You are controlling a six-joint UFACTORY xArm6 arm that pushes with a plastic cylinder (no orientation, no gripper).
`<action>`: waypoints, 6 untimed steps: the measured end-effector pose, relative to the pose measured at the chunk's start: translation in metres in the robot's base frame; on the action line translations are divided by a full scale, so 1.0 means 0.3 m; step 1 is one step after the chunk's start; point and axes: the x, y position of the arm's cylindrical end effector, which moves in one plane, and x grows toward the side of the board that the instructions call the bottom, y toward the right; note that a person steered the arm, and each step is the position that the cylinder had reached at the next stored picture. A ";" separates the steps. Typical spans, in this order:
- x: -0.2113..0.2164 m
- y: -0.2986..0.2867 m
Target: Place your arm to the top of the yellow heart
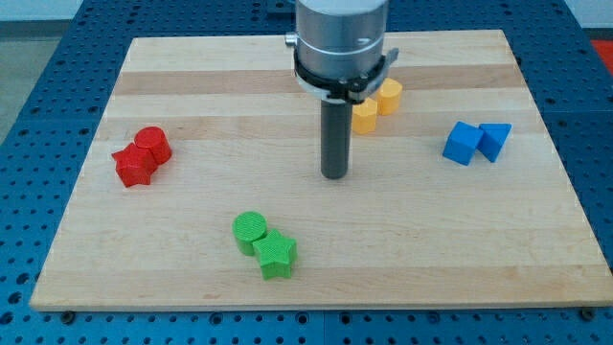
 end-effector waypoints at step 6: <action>-0.562 0.375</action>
